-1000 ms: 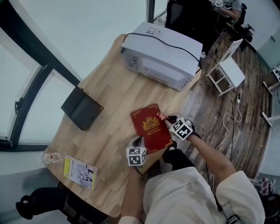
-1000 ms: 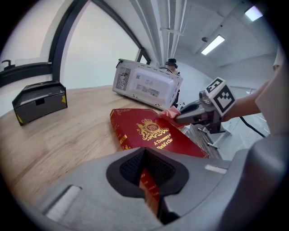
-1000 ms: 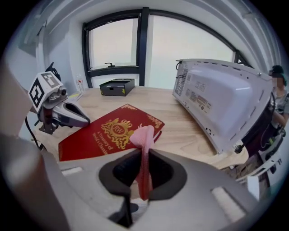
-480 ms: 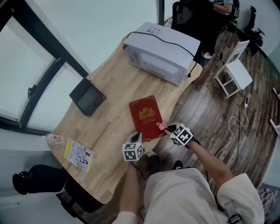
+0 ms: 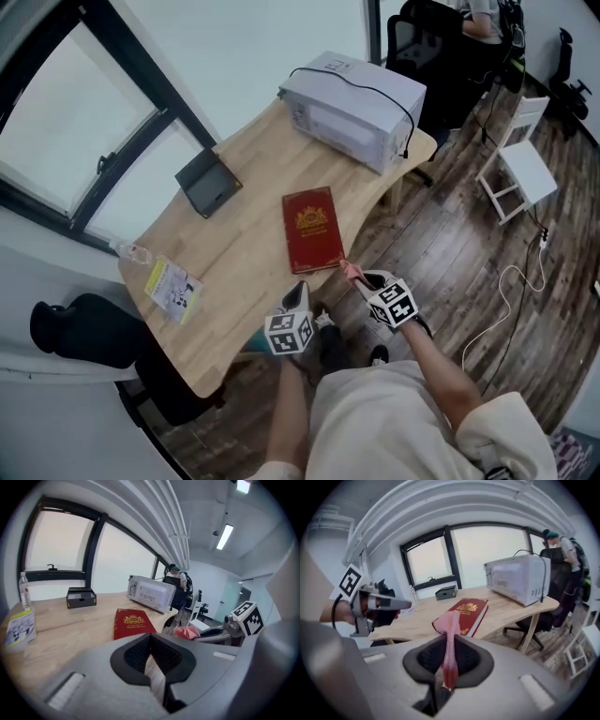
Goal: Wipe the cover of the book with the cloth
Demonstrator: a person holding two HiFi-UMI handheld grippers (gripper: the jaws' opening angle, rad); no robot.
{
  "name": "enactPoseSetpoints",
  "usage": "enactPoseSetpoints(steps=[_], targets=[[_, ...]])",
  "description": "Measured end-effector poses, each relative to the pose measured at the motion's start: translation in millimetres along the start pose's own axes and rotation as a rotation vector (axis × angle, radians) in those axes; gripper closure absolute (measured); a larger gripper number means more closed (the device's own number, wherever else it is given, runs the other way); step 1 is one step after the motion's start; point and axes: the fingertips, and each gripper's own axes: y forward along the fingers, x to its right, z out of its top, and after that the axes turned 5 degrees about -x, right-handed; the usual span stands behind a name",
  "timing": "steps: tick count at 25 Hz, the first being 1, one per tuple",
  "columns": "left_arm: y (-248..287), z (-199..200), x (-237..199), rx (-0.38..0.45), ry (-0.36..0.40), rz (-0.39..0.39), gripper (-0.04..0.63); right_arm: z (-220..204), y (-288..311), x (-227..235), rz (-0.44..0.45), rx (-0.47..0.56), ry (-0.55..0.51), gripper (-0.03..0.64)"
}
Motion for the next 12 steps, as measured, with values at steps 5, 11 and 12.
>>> enactPoseSetpoints(steps=[5,11,12], targets=[[-55,-17,47,0.091,-0.032,0.087,0.588,-5,-54,-6,-0.095,0.198,0.136,0.578],[-83,-27,79,0.142,-0.009,0.123,0.588,-34,-89,-25,-0.133,0.234,0.117,0.578],[-85,-30,80,0.144,-0.015,0.127,0.588,-37,-91,-30,-0.128,0.234,0.111,0.578]])
